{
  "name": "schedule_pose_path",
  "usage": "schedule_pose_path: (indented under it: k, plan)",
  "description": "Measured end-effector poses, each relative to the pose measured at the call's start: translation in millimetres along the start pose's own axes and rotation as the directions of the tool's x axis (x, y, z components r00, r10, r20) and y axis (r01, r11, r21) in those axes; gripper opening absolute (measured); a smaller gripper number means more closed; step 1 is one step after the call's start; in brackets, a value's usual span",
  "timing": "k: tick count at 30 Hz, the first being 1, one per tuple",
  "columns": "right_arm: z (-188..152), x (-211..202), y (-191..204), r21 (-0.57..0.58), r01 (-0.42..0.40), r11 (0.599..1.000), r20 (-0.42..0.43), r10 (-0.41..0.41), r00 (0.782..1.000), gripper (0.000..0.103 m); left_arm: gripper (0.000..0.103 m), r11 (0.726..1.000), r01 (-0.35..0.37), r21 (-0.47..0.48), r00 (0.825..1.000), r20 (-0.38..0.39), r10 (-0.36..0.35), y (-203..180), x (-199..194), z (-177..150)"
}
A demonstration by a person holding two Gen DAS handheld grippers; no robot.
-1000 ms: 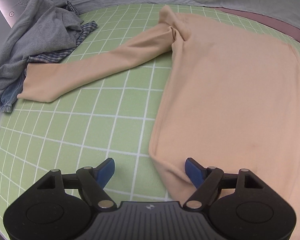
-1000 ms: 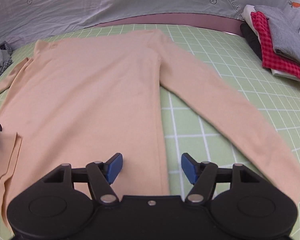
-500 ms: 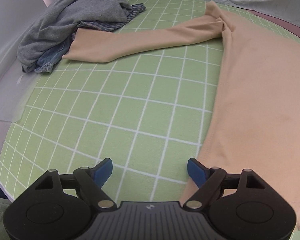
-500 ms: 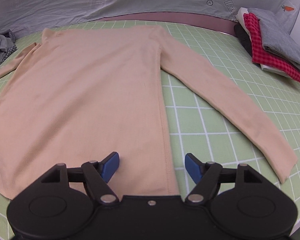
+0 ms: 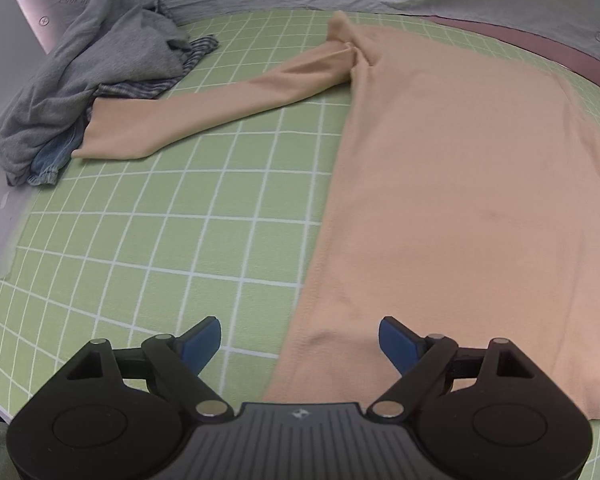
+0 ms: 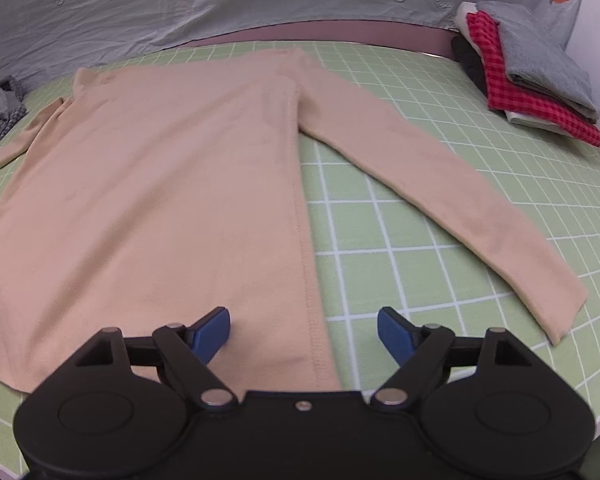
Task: Fold clothes
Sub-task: 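Move the open left gripper toward the sleeve cuff beside the gray pile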
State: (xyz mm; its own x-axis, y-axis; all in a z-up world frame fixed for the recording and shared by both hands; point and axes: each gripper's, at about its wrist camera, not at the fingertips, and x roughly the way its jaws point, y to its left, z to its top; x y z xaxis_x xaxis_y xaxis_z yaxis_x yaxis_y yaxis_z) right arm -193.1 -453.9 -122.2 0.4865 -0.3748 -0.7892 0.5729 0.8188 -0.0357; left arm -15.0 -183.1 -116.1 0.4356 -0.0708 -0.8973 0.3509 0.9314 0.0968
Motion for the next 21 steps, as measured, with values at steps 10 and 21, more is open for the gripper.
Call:
schedule_pose_path:
  k: [10,21]
  plan:
    - [19,24,-99,0.031,0.112,0.993,0.034,-0.113,0.993,0.075,0.087,0.998,-0.020,-0.064,0.998,-0.057,0.017,-51,-8,-32]
    - [19,29,-147,0.060,0.122,0.991,-0.014,-0.121,0.993,0.007,0.087,0.974,-0.057,-0.217,0.997,-0.069,0.043,-33,-20,-44]
